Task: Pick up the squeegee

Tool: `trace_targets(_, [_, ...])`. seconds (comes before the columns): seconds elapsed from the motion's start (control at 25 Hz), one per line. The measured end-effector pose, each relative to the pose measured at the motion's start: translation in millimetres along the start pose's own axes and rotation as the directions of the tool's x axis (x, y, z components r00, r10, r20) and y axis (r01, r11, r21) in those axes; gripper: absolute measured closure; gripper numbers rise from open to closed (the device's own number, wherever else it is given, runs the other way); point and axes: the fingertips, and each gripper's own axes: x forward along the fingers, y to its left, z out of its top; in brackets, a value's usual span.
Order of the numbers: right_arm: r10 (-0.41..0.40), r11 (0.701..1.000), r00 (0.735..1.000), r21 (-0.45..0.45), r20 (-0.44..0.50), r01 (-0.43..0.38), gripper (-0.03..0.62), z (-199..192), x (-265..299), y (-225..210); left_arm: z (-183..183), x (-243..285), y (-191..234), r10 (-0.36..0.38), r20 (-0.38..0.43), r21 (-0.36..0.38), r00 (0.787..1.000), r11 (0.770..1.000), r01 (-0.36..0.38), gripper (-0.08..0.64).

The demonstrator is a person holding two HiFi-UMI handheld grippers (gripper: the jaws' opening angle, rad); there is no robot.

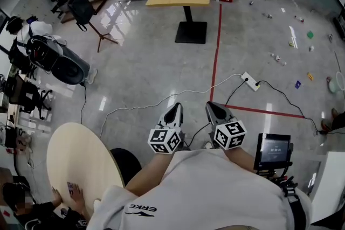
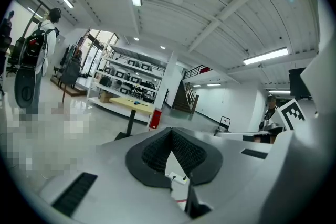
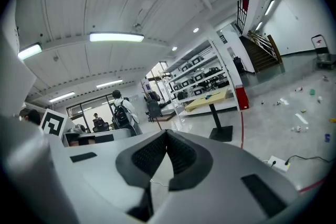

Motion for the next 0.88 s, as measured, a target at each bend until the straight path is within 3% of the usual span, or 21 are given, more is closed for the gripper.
trace_targets(0.16, [0.027, 1.000, 0.999, 0.008, -0.017, -0.027, 0.591, 14.2, -12.9, -37.8, -1.8, 25.5, -33.8, 0.020, 0.008, -0.004, 1.000, 1.000, -0.020, 0.556])
trace_targets(0.44, [0.033, 0.999, 0.999, 0.014, -0.022, -0.033, 0.591, 18.2, -13.9, -46.9, -5.2, 35.9, -39.7, -0.020, -0.015, -0.027, 1.000, 0.999, 0.020, 0.556])
trace_targets(0.88, [0.000, 1.000, 1.000, 0.011, -0.022, 0.000, 0.591, 28.1, 43.7, -71.6, 6.6, 88.0, 5.2, -0.060, 0.000, -0.058, 0.998, 0.997, 0.060, 0.557])
